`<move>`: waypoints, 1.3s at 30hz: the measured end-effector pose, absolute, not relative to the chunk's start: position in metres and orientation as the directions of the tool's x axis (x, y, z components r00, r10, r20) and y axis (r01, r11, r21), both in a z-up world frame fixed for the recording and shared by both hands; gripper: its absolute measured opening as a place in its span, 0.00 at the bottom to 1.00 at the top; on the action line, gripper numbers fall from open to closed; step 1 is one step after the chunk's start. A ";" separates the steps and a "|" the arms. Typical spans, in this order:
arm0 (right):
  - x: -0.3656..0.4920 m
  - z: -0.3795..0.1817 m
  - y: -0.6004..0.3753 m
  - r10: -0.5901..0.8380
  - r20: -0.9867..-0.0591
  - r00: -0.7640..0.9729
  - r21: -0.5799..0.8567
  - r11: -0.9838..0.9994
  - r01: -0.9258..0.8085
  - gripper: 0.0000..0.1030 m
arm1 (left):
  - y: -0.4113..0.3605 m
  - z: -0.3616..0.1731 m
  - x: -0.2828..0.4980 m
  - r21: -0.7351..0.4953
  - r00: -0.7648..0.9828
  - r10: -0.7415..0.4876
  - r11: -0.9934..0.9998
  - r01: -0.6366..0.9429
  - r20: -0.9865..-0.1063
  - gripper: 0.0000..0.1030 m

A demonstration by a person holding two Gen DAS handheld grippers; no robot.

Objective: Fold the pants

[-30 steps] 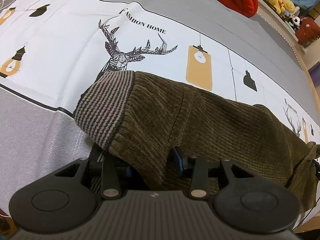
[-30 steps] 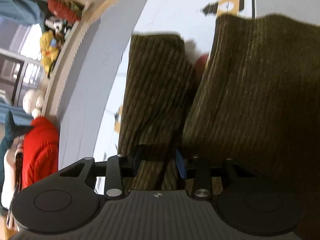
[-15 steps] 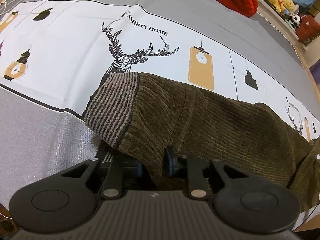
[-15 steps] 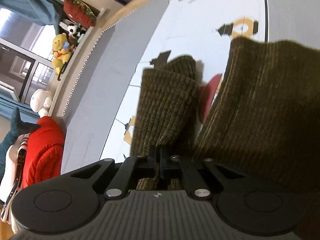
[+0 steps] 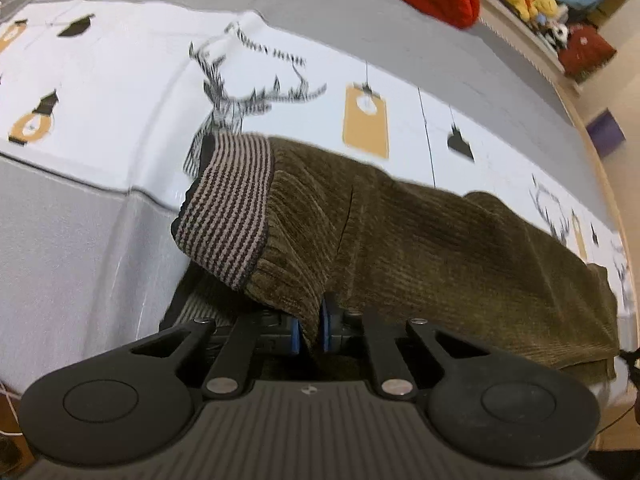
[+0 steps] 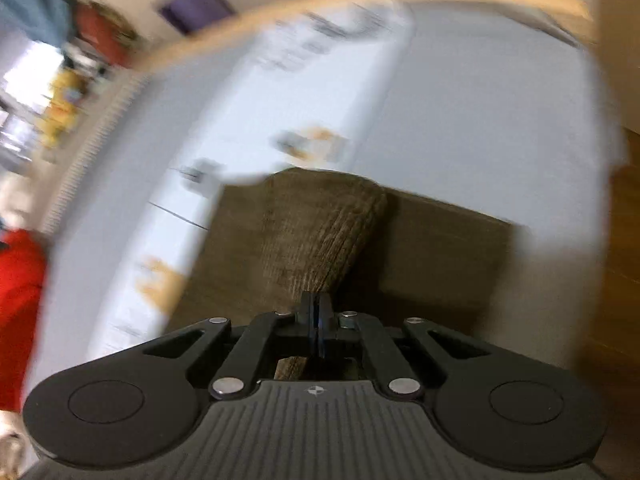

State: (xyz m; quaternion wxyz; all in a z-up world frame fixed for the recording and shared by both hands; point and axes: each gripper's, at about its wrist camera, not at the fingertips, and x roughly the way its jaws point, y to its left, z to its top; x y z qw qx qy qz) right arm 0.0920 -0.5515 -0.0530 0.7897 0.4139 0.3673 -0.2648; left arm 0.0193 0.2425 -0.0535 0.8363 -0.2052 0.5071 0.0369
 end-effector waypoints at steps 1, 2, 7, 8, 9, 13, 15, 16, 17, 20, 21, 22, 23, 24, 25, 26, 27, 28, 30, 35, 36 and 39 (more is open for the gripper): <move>0.082 -0.062 -0.558 -0.091 -0.837 0.539 0.427 0.508 0.748 0.01 | 0.242 -0.054 0.016 -0.292 0.469 -0.144 0.920 -0.260 -0.871 0.11; 0.074 -0.070 -0.563 -0.069 -0.862 0.503 0.404 0.505 0.762 0.01 | 0.241 -0.056 0.013 -0.285 0.454 -0.145 0.924 -0.255 -0.879 0.11; 0.059 -0.081 -0.573 -0.058 -0.919 0.390 0.296 0.551 0.780 0.00 | 0.244 -0.060 0.012 -0.231 0.412 -0.104 0.935 -0.271 -0.905 0.25; 0.057 -0.080 -0.577 -0.044 -0.910 0.412 0.328 0.530 0.782 0.00 | 0.245 -0.057 0.012 -0.226 0.420 -0.093 0.933 -0.280 -0.903 0.27; 0.056 -0.080 -0.582 -0.020 -0.892 0.451 0.379 0.510 0.772 0.00 | 0.247 -0.054 0.011 -0.232 0.432 -0.088 0.928 -0.293 -0.897 0.30; 0.059 -0.073 -0.592 -0.057 -0.835 0.548 0.468 0.449 0.761 0.13 | 0.263 -0.033 0.001 -0.228 0.513 0.015 0.884 -0.407 -0.858 0.44; 0.061 -0.076 -0.597 -0.077 -0.818 0.571 0.492 0.421 0.762 0.33 | 0.265 -0.022 -0.003 -0.200 0.546 0.081 0.877 -0.437 -0.834 0.47; 0.063 -0.077 -0.600 -0.089 -0.815 0.572 0.493 0.413 0.766 0.39 | 0.264 -0.018 -0.004 -0.193 0.564 0.100 0.879 -0.435 -0.820 0.47; 0.066 -0.078 -0.603 -0.097 -0.815 0.572 0.491 0.409 0.769 0.39 | 0.261 -0.014 -0.003 -0.188 0.580 0.107 0.885 -0.426 -0.808 0.47; 0.069 -0.087 -0.610 -0.108 -0.812 0.574 0.494 0.398 0.773 0.39 | 0.241 -0.003 0.005 -0.185 0.635 0.064 0.930 -0.318 -0.770 0.47; 0.073 -0.089 -0.611 -0.104 -0.810 0.577 0.496 0.404 0.769 0.39 | 0.232 -0.003 0.009 -0.193 0.642 0.022 0.945 -0.263 -0.766 0.47; 0.075 -0.090 -0.612 -0.106 -0.811 0.575 0.490 0.415 0.767 0.39 | 0.223 -0.006 0.013 -0.208 0.638 -0.030 0.956 -0.206 -0.769 0.47; 0.078 -0.091 -0.612 -0.113 -0.809 0.576 0.483 0.430 0.763 0.39 | 0.215 -0.011 0.018 -0.224 0.620 -0.081 0.962 -0.155 -0.780 0.48; 0.082 -0.091 -0.614 -0.116 -0.807 0.579 0.480 0.442 0.758 0.39 | 0.206 -0.017 0.023 -0.222 0.589 -0.109 0.967 -0.122 -0.801 0.48; 0.084 -0.091 -0.614 -0.118 -0.805 0.581 0.476 0.456 0.752 0.38 | 0.197 -0.025 0.027 -0.193 0.551 -0.108 0.976 -0.098 -0.828 0.48; 0.085 -0.090 -0.614 -0.115 -0.803 0.585 0.474 0.472 0.743 0.27 | 0.187 -0.032 0.032 -0.137 0.512 -0.081 0.988 -0.073 -0.855 0.48; 0.088 -0.088 -0.611 -0.114 -0.800 0.589 0.469 0.493 0.733 0.16 | 0.179 -0.040 0.035 -0.076 0.480 -0.043 0.996 -0.049 -0.876 0.48; 0.092 -0.085 -0.608 -0.118 -0.795 0.594 0.460 0.522 0.719 0.07 | 0.174 -0.048 0.038 -0.013 0.447 0.003 0.999 -0.032 -0.895 0.48; 0.092 -0.070 -0.600 -0.177 -0.796 0.579 0.401 0.563 0.723 0.07 | 0.172 -0.059 0.042 0.090 0.397 0.097 0.995 -0.037 -0.913 0.48; 0.062 -0.047 -0.598 -0.290 -0.831 0.475 0.337 0.418 0.844 0.06 | 0.179 -0.073 0.043 0.203 0.343 0.194 0.979 -0.009 -0.919 0.47; 0.060 -0.054 -0.602 -0.267 -0.849 0.456 0.334 0.396 0.855 0.06 | 0.177 -0.078 0.041 0.226 0.329 0.206 0.974 0.021 -0.921 0.47; 0.056 -0.078 -0.617 -0.207 -0.890 0.405 0.327 0.329 0.886 0.08 | 0.168 -0.089 0.030 0.287 0.310 0.240 0.951 0.115 -0.920 0.47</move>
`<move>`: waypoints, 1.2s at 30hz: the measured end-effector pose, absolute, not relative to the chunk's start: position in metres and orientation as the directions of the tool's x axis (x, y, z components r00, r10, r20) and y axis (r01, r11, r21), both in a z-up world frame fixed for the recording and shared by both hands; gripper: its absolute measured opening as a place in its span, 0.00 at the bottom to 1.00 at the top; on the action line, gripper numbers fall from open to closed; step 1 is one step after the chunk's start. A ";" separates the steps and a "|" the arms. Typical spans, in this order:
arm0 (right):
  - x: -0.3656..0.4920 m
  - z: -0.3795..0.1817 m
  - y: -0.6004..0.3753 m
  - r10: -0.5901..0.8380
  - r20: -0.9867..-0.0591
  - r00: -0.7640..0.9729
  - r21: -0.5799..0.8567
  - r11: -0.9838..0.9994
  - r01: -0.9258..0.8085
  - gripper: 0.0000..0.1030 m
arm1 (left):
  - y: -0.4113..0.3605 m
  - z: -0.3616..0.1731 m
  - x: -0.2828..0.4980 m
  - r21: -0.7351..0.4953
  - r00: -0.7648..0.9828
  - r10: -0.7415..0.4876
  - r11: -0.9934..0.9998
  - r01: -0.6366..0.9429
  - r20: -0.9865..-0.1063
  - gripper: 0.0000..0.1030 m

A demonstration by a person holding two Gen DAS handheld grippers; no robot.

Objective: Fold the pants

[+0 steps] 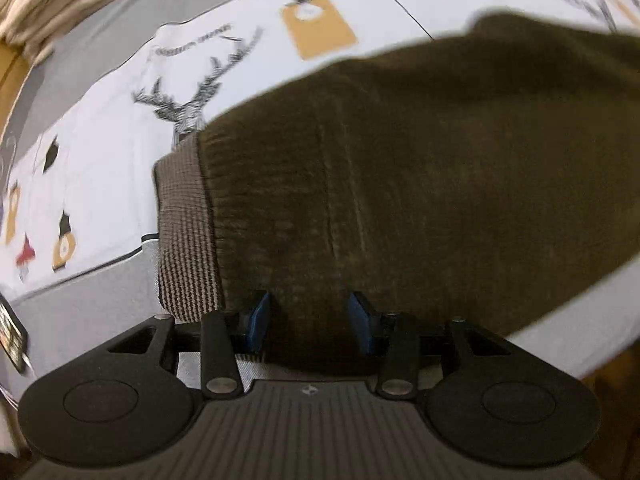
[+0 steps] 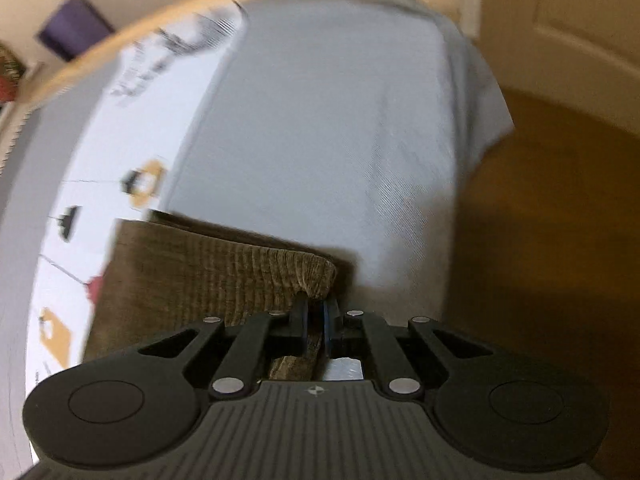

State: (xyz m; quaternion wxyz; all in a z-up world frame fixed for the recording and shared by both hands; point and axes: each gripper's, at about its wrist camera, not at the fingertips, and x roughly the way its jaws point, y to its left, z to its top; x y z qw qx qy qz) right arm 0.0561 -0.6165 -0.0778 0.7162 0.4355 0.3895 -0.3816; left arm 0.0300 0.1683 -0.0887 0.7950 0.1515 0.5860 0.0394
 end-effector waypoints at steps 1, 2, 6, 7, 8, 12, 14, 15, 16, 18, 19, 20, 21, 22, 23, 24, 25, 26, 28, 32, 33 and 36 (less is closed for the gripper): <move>0.058 -0.079 -0.618 -0.203 -0.891 0.405 0.324 0.339 0.883 0.11 | 0.169 -0.091 0.027 0.290 0.299 0.242 0.948 0.129 -0.923 0.47; 0.061 -0.077 -0.616 -0.212 -0.890 0.403 0.313 0.359 0.879 0.15 | 0.171 -0.093 0.024 0.288 0.289 0.241 0.948 0.134 -0.927 0.47; 0.067 -0.045 -0.598 -0.383 -0.842 0.381 0.203 0.430 0.880 0.29 | 0.177 -0.090 0.019 0.288 0.304 0.234 0.946 0.147 -0.923 0.47; 0.069 -0.037 -0.591 -0.413 -0.818 0.401 0.193 0.460 0.867 0.30 | 0.177 -0.086 0.017 0.292 0.331 0.232 0.946 0.143 -0.915 0.47; 0.071 -0.030 -0.585 -0.431 -0.792 0.432 0.193 0.494 0.848 0.31 | 0.175 -0.078 0.013 0.293 0.372 0.222 0.945 0.146 -0.901 0.49; 0.089 -0.010 -0.551 -0.403 -0.716 0.570 0.207 0.657 0.725 0.33 | 0.168 -0.052 0.012 0.190 0.489 0.099 0.972 0.140 -0.867 0.54; 0.099 -0.007 -0.536 -0.335 -0.700 0.631 0.225 0.735 0.640 0.37 | 0.163 -0.046 0.017 0.138 0.510 0.049 0.981 0.138 -0.859 0.54; 0.107 -0.007 -0.526 -0.267 -0.700 0.662 0.245 0.781 0.574 0.41 | 0.161 -0.044 0.019 0.122 0.514 0.033 0.982 0.141 -0.857 0.54; 0.113 -0.008 -0.515 -0.195 -0.707 0.680 0.259 0.823 0.506 0.42 | 0.157 -0.043 0.022 0.109 0.514 0.018 0.983 0.148 -0.857 0.54; 0.128 -0.017 -0.493 -0.072 -0.737 0.672 0.258 0.889 0.378 0.43 | 0.143 -0.042 0.026 0.093 0.509 -0.004 0.982 0.165 -0.861 0.54; 0.133 -0.021 -0.483 -0.034 -0.754 0.656 0.250 0.909 0.334 0.43 | 0.137 -0.043 0.028 0.089 0.506 -0.012 0.981 0.175 -0.862 0.54; 0.138 -0.026 -0.474 0.000 -0.770 0.638 0.244 0.924 0.295 0.43 | 0.131 -0.044 0.030 0.090 0.505 -0.017 0.978 0.188 -0.863 0.54; 0.142 -0.031 -0.466 0.031 -0.786 0.618 0.243 0.934 0.262 0.43 | 0.120 -0.047 0.034 0.098 0.503 -0.017 0.975 0.202 -0.864 0.54; 0.145 -0.035 -0.460 0.058 -0.799 0.599 0.245 0.940 0.236 0.43 | 0.114 -0.048 0.035 0.107 0.502 -0.017 0.970 0.217 -0.865 0.54; 0.146 -0.040 -0.453 0.076 -0.812 0.578 0.242 0.946 0.216 0.43 | 0.106 -0.050 0.034 0.113 0.501 -0.017 0.967 0.228 -0.866 0.55; 0.150 -0.048 -0.450 0.080 -0.828 0.555 0.227 0.953 0.202 0.44 | 0.102 -0.050 0.034 0.118 0.500 -0.018 0.964 0.239 -0.866 0.57; 0.154 -0.053 -0.446 0.073 -0.845 0.530 0.203 0.960 0.192 0.44 | 0.097 -0.051 0.037 0.120 0.500 -0.019 0.962 0.246 -0.866 0.57; 0.157 -0.058 -0.442 0.055 -0.859 0.508 0.169 0.969 0.181 0.44 | 0.090 -0.050 0.037 0.122 0.500 -0.020 0.961 0.250 -0.866 0.58; 0.157 -0.055 -0.434 0.021 -0.856 0.517 0.128 0.977 0.172 0.44 | 0.089 -0.051 0.041 0.126 0.503 -0.015 0.961 0.245 -0.864 0.62; 0.171 -0.045 -0.427 0.030 -0.823 0.567 0.161 0.970 0.181 0.44 | 0.082 -0.047 0.046 0.128 0.524 -0.006 0.967 0.220 -0.852 0.75; 0.175 -0.042 -0.419 0.026 -0.817 0.577 0.146 0.976 0.163 0.44 | 0.081 -0.046 0.048 0.119 0.524 -0.010 0.970 0.212 -0.852 0.75; 0.192 -0.043 -0.387 0.038 -0.804 0.593 0.103 0.992 0.076 0.44 | 0.078 -0.047 0.056 0.107 0.518 -0.010 0.975 0.196 -0.856 0.75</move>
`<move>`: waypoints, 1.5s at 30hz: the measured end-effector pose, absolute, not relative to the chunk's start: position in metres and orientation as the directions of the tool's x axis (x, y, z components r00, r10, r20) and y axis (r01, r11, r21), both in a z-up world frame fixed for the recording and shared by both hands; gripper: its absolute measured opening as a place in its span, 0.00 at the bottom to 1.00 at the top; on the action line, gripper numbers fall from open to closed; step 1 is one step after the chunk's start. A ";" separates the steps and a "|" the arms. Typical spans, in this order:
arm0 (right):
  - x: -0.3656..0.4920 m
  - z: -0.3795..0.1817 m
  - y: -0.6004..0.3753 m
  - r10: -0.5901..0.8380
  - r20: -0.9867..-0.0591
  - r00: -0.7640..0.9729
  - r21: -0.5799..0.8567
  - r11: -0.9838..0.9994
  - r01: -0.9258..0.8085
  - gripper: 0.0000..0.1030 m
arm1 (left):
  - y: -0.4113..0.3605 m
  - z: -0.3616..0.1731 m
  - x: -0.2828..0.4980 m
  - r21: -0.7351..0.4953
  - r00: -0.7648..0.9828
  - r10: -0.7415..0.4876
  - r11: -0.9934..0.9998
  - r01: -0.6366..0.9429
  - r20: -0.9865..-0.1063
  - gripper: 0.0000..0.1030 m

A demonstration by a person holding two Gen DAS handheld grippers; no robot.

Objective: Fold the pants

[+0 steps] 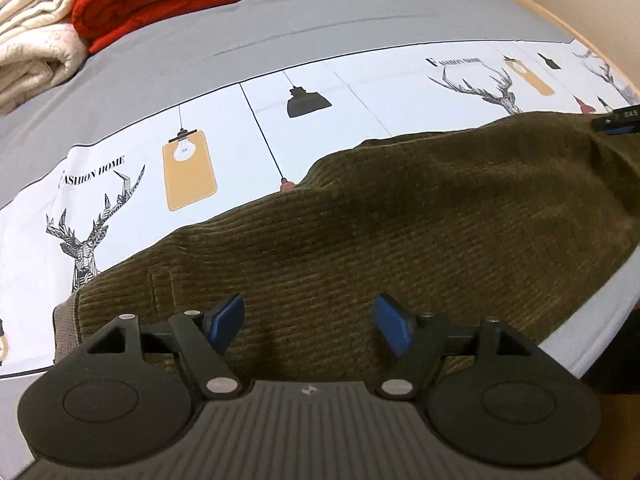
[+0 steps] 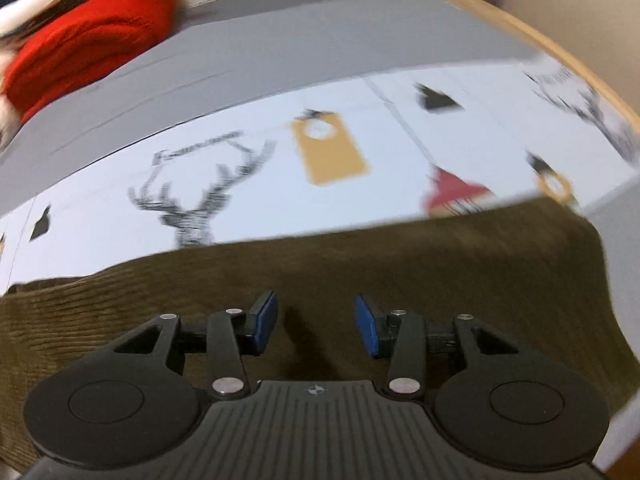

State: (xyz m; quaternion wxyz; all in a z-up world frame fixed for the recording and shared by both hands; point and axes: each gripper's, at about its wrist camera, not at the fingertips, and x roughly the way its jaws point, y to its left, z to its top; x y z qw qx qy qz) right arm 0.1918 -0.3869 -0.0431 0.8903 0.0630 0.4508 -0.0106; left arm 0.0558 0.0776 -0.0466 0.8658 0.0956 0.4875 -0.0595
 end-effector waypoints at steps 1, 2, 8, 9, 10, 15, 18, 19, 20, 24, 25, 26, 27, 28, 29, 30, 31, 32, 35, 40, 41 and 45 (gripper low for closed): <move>0.196 -0.042 -0.378 0.047 -0.801 0.597 0.097 0.994 0.052 0.44 | 0.075 -0.046 0.057 0.111 0.519 -0.007 0.974 0.197 -0.855 0.75; 0.202 -0.042 -0.366 0.060 -0.797 0.601 0.093 0.995 0.024 0.44 | 0.072 -0.046 0.059 0.112 0.521 -0.009 0.973 0.200 -0.853 0.75; 0.236 -0.077 -0.324 -0.073 -0.874 0.480 -0.064 0.997 0.035 0.45 | 0.061 -0.044 0.067 0.086 0.531 -0.046 0.972 0.221 -0.846 0.75; 0.240 -0.084 -0.324 -0.096 -0.880 0.464 -0.082 0.995 0.050 0.46 | 0.060 -0.044 0.069 0.084 0.531 -0.048 0.972 0.221 -0.846 0.74; 0.241 -0.085 -0.327 -0.096 -0.879 0.468 -0.072 0.995 0.068 0.47 | 0.059 -0.044 0.071 0.081 0.532 -0.051 0.972 0.221 -0.845 0.73; 0.244 -0.083 -0.335 -0.075 -0.880 0.468 -0.023 0.993 0.117 0.48 | 0.053 -0.038 0.081 0.018 0.565 -0.115 0.974 0.224 -0.817 0.32; 0.236 -0.081 -0.338 -0.072 -0.875 0.478 -0.022 0.994 0.110 0.48 | 0.050 -0.042 0.089 -0.013 0.586 -0.137 0.978 0.210 -0.799 0.27; 0.234 -0.080 -0.340 -0.073 -0.874 0.481 -0.018 0.993 0.117 0.48 | 0.049 -0.045 0.093 -0.021 0.581 -0.135 0.980 0.200 -0.802 0.26; 0.231 -0.079 -0.343 -0.076 -0.873 0.482 -0.016 0.992 0.128 0.48 | 0.048 -0.047 0.095 -0.030 0.586 -0.141 0.980 0.195 -0.798 0.25; 0.218 -0.058 -0.366 -0.055 -0.851 0.522 0.048 0.982 0.181 0.48 | 0.046 -0.058 0.100 -0.001 0.607 -0.116 0.983 0.186 -0.787 0.25; 0.213 -0.047 -0.375 -0.048 -0.834 0.550 0.077 0.976 0.202 0.49 | 0.047 -0.058 0.101 0.016 0.618 -0.104 0.983 0.185 -0.780 0.25; 0.207 -0.036 -0.381 -0.046 -0.817 0.574 0.100 0.970 0.219 0.49 | 0.049 -0.060 0.102 0.035 0.626 -0.086 0.983 0.179 -0.775 0.25; 0.200 -0.024 -0.389 -0.041 -0.798 0.601 0.128 0.963 0.237 0.49 | 0.052 -0.061 0.105 0.046 0.629 -0.071 0.985 0.167 -0.774 0.25; 0.193 -0.013 -0.395 -0.037 -0.783 0.621 0.155 0.955 0.253 0.49 | 0.055 -0.063 0.108 0.049 0.624 -0.059 0.987 0.154 -0.779 0.24; 0.185 0.000 -0.402 -0.036 -0.768 0.640 0.182 0.945 0.271 0.49 | 0.059 -0.066 0.112 0.044 0.611 -0.051 0.989 0.141 -0.790 0.22; 0.176 0.013 -0.407 -0.033 -0.753 0.657 0.206 0.937 0.283 0.49 | 0.063 -0.070 0.115 0.043 0.594 -0.041 0.991 0.127 -0.803 0.19; 0.168 0.026 -0.412 -0.026 -0.733 0.679 0.229 0.931 0.284 0.49 | 0.066 -0.074 0.119 0.048 0.574 -0.024 0.993 0.110 -0.819 0.18; 0.158 0.038 -0.416 -0.019 -0.712 0.702 0.243 0.931 0.272 0.50 | 0.069 -0.079 0.123 0.057 0.552 -0.004 0.994 0.093 -0.834 0.17; 0.127 0.065 -0.422 -0.021 -0.662 0.749 0.241 0.941 0.239 0.52 | 0.078 -0.095 0.134 0.086 0.494 0.056 0.996 0.038 -0.868 0.16; 0.081 0.051 -0.444 -0.035 -0.661 0.749 0.295 0.906 0.302 0.55 | 0.082 -0.101 0.130 0.107 0.491 0.087 0.994 0.011 -0.867 0.18; 0.077 0.041 -0.449 -0.036 -0.685 0.728 0.303 0.895 0.329 0.55 | 0.081 -0.098 0.126 0.104 0.500 0.082 0.994 0.017 -0.862 0.19; 0.073 0.019 -0.467 -0.056 -0.734 0.677 0.292 0.874 0.388 0.54 | 0.073 -0.083 0.108 0.074 0.556 0.034 0.996 0.048 -0.831 0.20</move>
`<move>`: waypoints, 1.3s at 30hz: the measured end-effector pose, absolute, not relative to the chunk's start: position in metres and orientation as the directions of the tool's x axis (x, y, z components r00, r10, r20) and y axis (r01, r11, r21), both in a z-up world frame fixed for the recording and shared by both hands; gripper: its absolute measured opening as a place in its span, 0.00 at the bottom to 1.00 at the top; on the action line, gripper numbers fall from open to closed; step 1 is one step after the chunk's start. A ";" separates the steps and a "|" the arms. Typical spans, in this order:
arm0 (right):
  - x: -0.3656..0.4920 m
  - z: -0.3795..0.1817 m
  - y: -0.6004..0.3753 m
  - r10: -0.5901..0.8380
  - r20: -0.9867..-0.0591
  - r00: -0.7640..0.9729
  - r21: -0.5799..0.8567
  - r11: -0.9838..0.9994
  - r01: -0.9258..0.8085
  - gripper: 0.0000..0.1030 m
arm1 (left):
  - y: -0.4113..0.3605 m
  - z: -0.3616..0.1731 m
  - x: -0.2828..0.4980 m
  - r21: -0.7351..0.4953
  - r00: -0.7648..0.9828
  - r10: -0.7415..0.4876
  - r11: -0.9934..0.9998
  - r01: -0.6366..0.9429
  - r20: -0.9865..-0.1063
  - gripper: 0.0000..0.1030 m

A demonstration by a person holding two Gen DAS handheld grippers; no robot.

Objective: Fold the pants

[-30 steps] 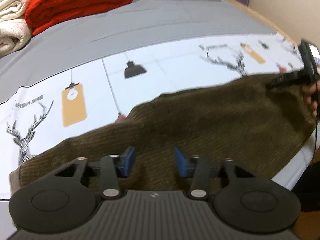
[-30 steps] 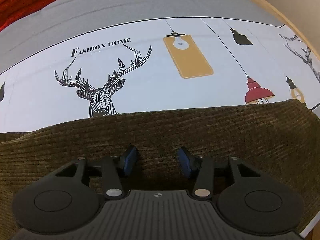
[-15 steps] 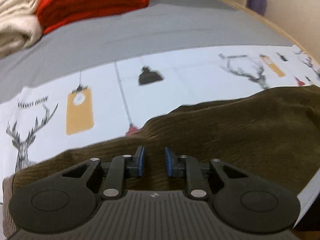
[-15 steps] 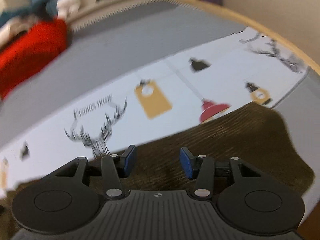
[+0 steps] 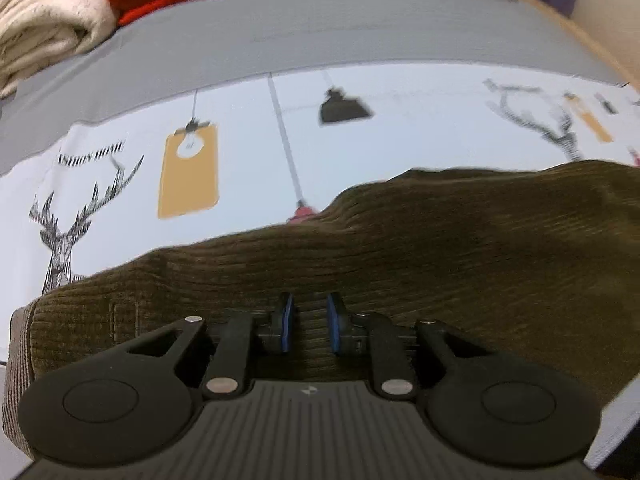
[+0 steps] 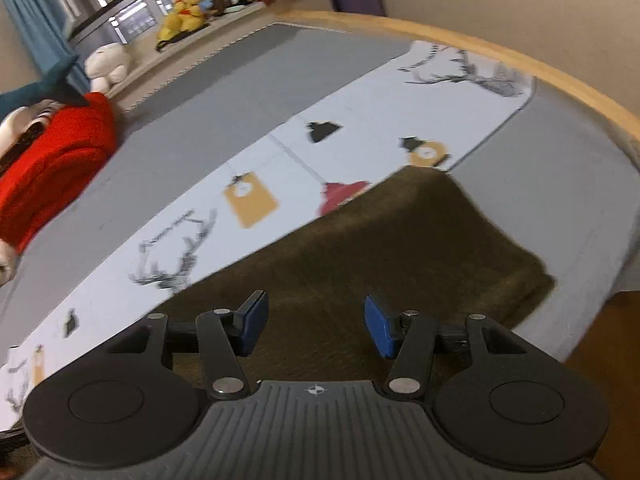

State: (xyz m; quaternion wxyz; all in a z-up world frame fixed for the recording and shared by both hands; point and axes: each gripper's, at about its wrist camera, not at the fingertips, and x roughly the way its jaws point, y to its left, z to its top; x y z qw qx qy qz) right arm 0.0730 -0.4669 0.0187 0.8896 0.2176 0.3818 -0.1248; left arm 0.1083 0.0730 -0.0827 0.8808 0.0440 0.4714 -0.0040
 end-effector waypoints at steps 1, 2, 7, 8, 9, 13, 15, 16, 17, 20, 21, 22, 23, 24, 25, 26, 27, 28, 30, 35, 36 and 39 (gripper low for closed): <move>0.072 0.016 -0.469 -0.080 -0.740 0.668 0.262 0.881 0.395 0.54 | 0.069 -0.077 0.103 0.083 0.573 0.031 0.994 0.065 -0.819 0.20; 0.072 0.012 -0.471 -0.098 -0.746 0.659 0.239 0.884 0.401 0.54 | 0.064 -0.072 0.097 0.096 0.589 0.025 0.991 0.089 -0.808 0.21; 0.058 0.001 -0.488 -0.093 -0.758 0.645 0.281 0.846 0.453 0.54 | 0.046 -0.033 0.064 0.061 0.610 -0.041 0.987 0.146 -0.791 0.26; 0.055 -0.001 -0.490 -0.097 -0.755 0.648 0.288 0.839 0.461 0.54 | 0.040 -0.024 0.054 0.044 0.613 -0.067 0.986 0.163 -0.787 0.27; 0.053 -0.003 -0.492 -0.097 -0.753 0.650 0.299 0.830 0.471 0.54 | 0.035 -0.018 0.047 0.027 0.614 -0.088 0.984 0.176 -0.784 0.28; 0.044 -0.012 -0.498 -0.096 -0.750 0.654 0.351 0.781 0.516 0.54 | 0.013 -0.004 0.015 -0.057 0.630 -0.174 0.978 0.202 -0.757 0.31; 0.042 -0.012 -0.501 -0.092 -0.744 0.662 0.373 0.765 0.525 0.54 | 0.003 -0.013 0.003 -0.073 0.650 -0.182 0.979 0.190 -0.737 0.31; 0.042 -0.012 -0.501 -0.097 -0.738 0.667 0.375 0.764 0.525 0.54 | -0.002 -0.024 -0.002 -0.064 0.667 -0.165 0.983 0.173 -0.726 0.31; 0.041 -0.012 -0.501 -0.102 -0.735 0.670 0.374 0.763 0.527 0.54 | -0.006 -0.036 -0.006 -0.041 0.670 -0.135 0.987 0.155 -0.730 0.31; 0.040 -0.015 -0.503 -0.110 -0.740 0.663 0.374 0.752 0.542 0.54 | -0.016 -0.068 -0.001 0.013 0.611 -0.081 0.989 0.148 -0.787 0.28; 0.040 -0.016 -0.504 -0.115 -0.741 0.661 0.371 0.750 0.547 0.54 | -0.017 -0.071 0.001 0.015 0.613 -0.082 0.988 0.152 -0.786 0.28; 0.040 -0.017 -0.505 -0.119 -0.743 0.659 0.367 0.750 0.551 0.54 | -0.017 -0.072 0.004 0.025 0.619 -0.076 0.988 0.153 -0.782 0.28; 0.041 -0.018 -0.507 -0.121 -0.745 0.656 0.366 0.748 0.554 0.54 | -0.015 -0.073 0.006 0.025 0.621 -0.074 0.988 0.150 -0.780 0.28; 0.041 -0.019 -0.508 -0.120 -0.748 0.653 0.368 0.744 0.558 0.54 | -0.013 -0.075 0.009 0.016 0.618 -0.077 0.990 0.143 -0.783 0.28; 0.040 -0.020 -0.509 -0.119 -0.749 0.652 0.372 0.738 0.563 0.54 | -0.010 -0.078 0.011 -0.002 0.605 -0.080 0.992 0.129 -0.792 0.28; 0.039 -0.020 -0.511 -0.120 -0.750 0.651 0.377 0.731 0.569 0.54 | -0.005 -0.081 0.014 -0.027 0.587 -0.089 0.993 0.113 -0.805 0.28; 0.039 -0.021 -0.512 -0.120 -0.749 0.651 0.380 0.727 0.571 0.54 | -0.002 -0.085 0.017 -0.050 0.566 -0.099 0.994 0.101 -0.819 0.28; 0.039 -0.021 -0.514 -0.120 -0.749 0.651 0.382 0.725 0.573 0.54 | 0.001 -0.088 0.022 -0.065 0.543 -0.106 0.993 0.095 -0.833 0.28; 0.039 -0.023 -0.516 -0.125 -0.755 0.644 0.375 0.724 0.579 0.54 | 0.002 -0.104 0.028 -0.087 0.445 -0.120 0.992 0.095 -0.887 0.29; 0.037 -0.035 -0.529 -0.121 -0.785 0.608 0.393 0.661 0.639 0.55 | -0.005 -0.096 0.025 -0.057 0.469 -0.110 0.990 0.126 -0.876 0.30; 0.036 -0.038 -0.532 -0.120 -0.790 0.601 0.399 0.645 0.652 0.55 | -0.007 -0.092 0.023 -0.044 0.492 -0.105 0.990 0.134 -0.864 0.30; 0.035 -0.047 -0.543 -0.121 -0.809 0.575 0.407 0.590 0.697 0.55 | -0.013 -0.083 0.020 -0.043 0.534 -0.125 0.986 0.163 -0.836 0.31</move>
